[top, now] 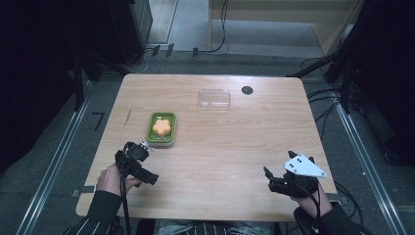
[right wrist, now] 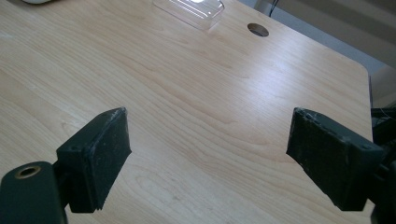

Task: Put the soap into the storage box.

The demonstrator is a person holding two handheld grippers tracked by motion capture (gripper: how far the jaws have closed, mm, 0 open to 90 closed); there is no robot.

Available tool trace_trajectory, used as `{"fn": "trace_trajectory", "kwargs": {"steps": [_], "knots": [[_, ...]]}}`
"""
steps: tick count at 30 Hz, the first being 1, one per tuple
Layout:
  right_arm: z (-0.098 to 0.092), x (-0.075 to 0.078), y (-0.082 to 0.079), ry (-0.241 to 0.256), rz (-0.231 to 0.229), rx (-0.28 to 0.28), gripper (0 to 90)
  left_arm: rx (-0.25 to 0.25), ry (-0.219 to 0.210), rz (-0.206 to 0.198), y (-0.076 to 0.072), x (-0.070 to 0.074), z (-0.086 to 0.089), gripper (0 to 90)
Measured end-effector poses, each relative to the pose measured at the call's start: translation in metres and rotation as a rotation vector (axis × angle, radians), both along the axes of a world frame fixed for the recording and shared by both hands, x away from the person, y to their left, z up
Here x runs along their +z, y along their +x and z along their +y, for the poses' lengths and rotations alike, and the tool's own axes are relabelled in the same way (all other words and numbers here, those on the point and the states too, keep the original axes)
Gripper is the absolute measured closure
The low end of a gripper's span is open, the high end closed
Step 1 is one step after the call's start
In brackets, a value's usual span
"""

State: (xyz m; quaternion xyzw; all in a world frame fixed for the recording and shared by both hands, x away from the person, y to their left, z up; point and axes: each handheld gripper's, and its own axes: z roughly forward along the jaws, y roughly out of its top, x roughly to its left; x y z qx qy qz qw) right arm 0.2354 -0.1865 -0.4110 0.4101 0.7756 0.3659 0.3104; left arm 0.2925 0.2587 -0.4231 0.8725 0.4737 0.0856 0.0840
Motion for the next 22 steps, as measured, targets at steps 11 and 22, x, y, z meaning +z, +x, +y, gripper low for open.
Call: {"fn": "trace_trajectory", "kwargs": {"steps": [11, 22], "knots": [[0.0, 0.0, 0.0, -0.005, -0.003, 0.001, 13.7, 0.003, -0.008, 0.03, -0.015, -0.007, 0.006, 0.0], [-0.002, 0.0, 0.0, 0.005, -0.003, -0.009, 13.7, -0.012, -0.012, 0.024, -0.012, -0.009, 0.002, 0.0]]}}
